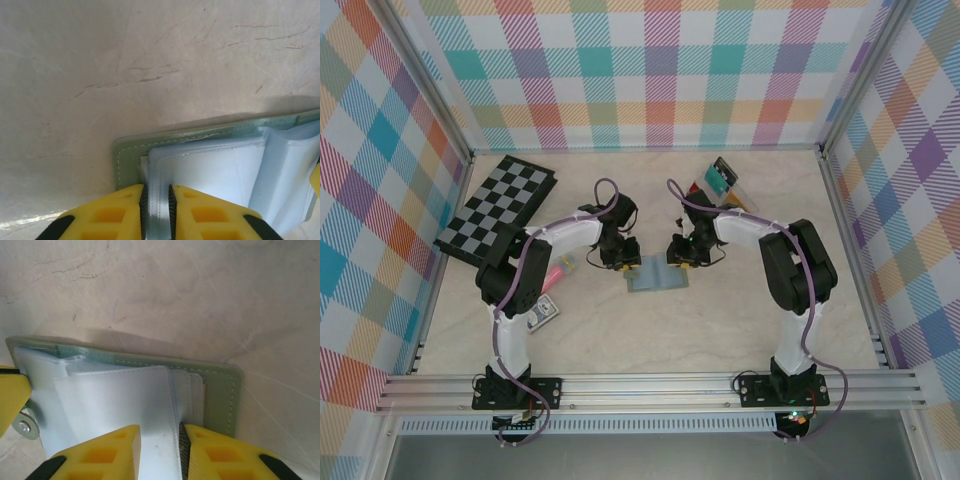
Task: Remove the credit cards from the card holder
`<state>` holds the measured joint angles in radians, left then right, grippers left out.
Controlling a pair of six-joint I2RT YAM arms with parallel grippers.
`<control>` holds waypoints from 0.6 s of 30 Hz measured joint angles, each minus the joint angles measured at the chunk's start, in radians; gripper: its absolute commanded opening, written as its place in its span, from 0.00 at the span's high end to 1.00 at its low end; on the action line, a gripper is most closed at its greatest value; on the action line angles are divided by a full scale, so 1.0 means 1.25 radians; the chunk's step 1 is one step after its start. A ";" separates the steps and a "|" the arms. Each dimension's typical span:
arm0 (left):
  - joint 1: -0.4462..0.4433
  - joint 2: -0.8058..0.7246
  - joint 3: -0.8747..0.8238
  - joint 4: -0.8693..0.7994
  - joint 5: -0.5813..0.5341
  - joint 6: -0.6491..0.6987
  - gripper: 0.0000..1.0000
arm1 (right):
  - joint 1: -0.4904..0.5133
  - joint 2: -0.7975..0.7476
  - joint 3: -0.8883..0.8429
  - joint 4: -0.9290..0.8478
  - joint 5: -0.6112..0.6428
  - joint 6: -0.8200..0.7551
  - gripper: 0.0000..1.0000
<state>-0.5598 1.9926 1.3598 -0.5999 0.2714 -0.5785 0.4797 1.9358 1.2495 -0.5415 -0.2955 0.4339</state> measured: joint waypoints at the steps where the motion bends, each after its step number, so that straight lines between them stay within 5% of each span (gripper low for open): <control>1: 0.000 0.001 0.000 0.000 0.002 0.000 0.86 | 0.000 0.000 0.000 0.000 -0.007 -0.001 0.76; 18: 0.000 0.008 0.002 0.005 0.031 0.005 0.89 | 0.002 0.014 0.001 0.023 -0.086 -0.001 0.71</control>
<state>-0.5598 2.0022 1.3628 -0.5941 0.3096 -0.5716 0.4824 1.9530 1.2510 -0.5121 -0.4026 0.4332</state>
